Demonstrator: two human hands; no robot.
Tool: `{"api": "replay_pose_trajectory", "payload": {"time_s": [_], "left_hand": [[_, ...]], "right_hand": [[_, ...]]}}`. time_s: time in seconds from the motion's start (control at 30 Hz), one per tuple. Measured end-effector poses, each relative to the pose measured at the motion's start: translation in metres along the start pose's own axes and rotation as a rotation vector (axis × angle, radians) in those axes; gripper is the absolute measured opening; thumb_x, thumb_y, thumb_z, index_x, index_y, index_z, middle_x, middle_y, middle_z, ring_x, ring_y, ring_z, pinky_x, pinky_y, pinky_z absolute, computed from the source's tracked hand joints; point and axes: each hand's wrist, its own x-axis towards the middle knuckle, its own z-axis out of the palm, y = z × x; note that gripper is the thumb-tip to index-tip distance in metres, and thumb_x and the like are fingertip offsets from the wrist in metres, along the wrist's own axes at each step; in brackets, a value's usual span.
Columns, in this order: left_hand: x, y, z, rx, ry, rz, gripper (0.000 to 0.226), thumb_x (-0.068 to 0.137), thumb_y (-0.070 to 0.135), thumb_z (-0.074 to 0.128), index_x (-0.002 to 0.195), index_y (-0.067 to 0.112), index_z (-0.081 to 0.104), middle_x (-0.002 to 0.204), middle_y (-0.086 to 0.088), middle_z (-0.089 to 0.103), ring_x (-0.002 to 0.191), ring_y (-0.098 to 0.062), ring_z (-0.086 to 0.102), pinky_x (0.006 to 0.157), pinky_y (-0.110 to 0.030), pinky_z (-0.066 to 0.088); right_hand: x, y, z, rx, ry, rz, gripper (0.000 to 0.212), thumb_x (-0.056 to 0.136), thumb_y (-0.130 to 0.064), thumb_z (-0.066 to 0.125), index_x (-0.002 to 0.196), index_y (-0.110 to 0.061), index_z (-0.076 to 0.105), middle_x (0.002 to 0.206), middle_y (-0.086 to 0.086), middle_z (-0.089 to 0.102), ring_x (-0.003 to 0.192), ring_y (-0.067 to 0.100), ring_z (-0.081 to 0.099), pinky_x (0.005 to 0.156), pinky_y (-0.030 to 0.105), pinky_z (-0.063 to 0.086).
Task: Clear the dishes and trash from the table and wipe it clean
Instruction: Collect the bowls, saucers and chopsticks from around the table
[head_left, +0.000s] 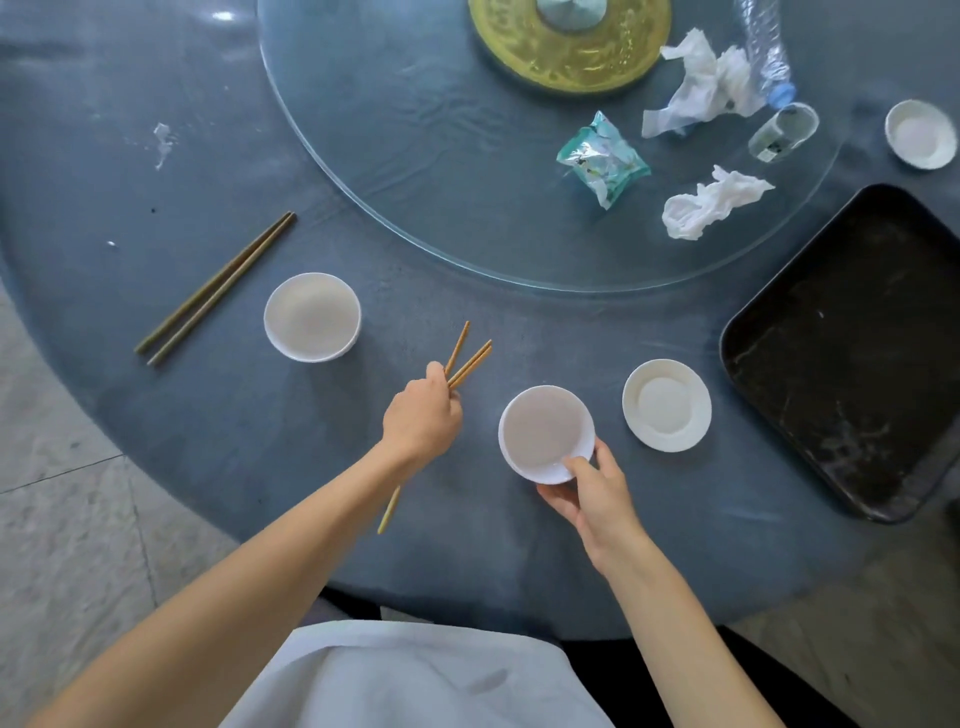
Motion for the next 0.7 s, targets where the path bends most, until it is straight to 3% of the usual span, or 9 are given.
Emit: {"api": "replay_pose_trajectory", "payload": {"time_s": [0.13,0.3,0.4,0.53,0.7], "left_hand": [[-0.009,-0.028,-0.050,-0.368,0.013,0.052,0.017,0.102,0.022,0.041,0.094,0.007,0.043,0.077,-0.008,0.058,0.064,-0.025,0.048,0.057,-0.035,0.041],[-0.007,-0.070,-0.131,-0.445,0.157,0.165,0.033,0.107,0.025,0.043,0.075,0.018,0.044,0.063,0.008,0.040,0.059,-0.012,0.038,0.060,-0.034,0.033],[0.011,-0.107,-0.172,-0.412,0.194,0.112,0.034,0.107,0.032,0.042,0.074,0.021,0.045,0.066,0.008,0.047,0.068,-0.020,0.046,0.062,-0.035,0.030],[0.041,-0.154,-0.209,-0.339,0.203,0.029,0.038,0.104,0.031,0.045,0.068,0.022,0.039,0.063,0.003,0.046,0.060,-0.019,0.044,0.055,-0.035,0.032],[0.084,-0.200,-0.219,-0.242,0.104,-0.050,0.019,0.098,0.023,0.050,0.087,0.008,0.052,0.083,-0.012,0.060,0.083,-0.034,0.058,0.068,-0.035,0.042]], "right_hand": [[-0.016,-0.001,0.030,-0.014,-0.015,-0.026,0.046,0.099,-0.002,0.047,0.133,-0.029,0.061,0.131,0.003,0.065,0.114,0.026,0.069,0.074,0.031,0.063],[-0.042,-0.015,0.094,-0.044,-0.045,-0.091,0.045,0.100,-0.004,0.044,0.134,-0.030,0.061,0.128,0.002,0.068,0.112,0.023,0.071,0.071,0.026,0.062],[-0.055,-0.022,0.142,-0.050,-0.068,-0.122,0.044,0.101,-0.007,0.044,0.133,-0.032,0.062,0.125,0.000,0.069,0.110,0.021,0.072,0.075,0.027,0.062],[-0.060,-0.027,0.203,-0.033,-0.115,-0.158,0.040,0.102,-0.006,0.045,0.128,-0.029,0.065,0.119,-0.001,0.073,0.096,0.012,0.075,0.078,0.028,0.062],[-0.048,-0.027,0.262,0.030,-0.063,-0.153,0.041,0.098,-0.004,0.045,0.126,-0.024,0.068,0.124,0.003,0.072,0.114,0.026,0.071,0.083,0.033,0.063]]}}
